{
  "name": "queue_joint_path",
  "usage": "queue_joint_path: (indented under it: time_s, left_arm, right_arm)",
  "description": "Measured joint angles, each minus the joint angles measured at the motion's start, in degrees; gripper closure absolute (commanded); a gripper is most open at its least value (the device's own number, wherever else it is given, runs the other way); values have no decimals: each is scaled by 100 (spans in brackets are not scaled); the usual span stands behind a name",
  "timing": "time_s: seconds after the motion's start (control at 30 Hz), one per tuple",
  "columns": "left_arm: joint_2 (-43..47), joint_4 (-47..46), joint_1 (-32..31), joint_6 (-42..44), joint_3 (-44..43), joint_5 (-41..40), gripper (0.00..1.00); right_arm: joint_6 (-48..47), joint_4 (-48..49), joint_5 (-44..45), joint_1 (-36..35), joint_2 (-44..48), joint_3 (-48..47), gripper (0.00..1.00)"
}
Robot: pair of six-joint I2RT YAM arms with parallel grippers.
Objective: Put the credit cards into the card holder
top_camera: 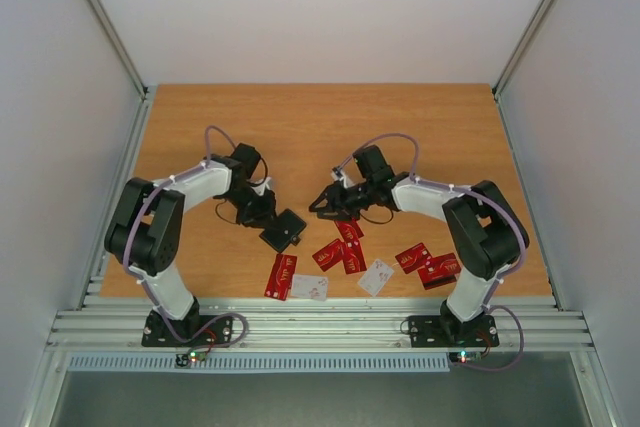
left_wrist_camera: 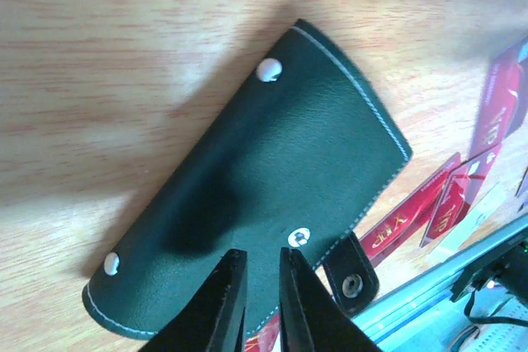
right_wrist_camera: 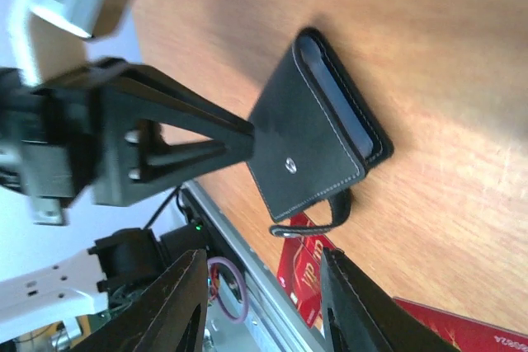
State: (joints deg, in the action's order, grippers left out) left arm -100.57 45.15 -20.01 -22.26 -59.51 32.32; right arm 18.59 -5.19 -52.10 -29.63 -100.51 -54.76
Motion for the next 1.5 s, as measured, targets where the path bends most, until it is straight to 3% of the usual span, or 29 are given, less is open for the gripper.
queue_joint_path:
  time_s: [0.13,0.27,0.6,1.03,1.27,1.5]
  left_arm:
    - [122,9,0,-28,-122,22,64]
    - [122,42,0,286,-374,-94,58]
    - [-140,-39,2,651,-122,-168,57]
    - [-142,-98,24,599,-76,-66,59]
    - [-90,-398,103,127,140,210,60]
    - [-20,-501,92,-291,201,297,51]
  right_arm:
    - [109,-136,243,-356,-50,52,62]
    - [114,-238,365,-719,-87,52,62]
    - [170,-184,378,-922,-706,9,63]
    - [177,-109,221,-946,-1550,-804,63]
    - [-31,-365,197,-625,-1698,-1139,63]
    - [-420,-715,184,-372,-1633,-1263,60]
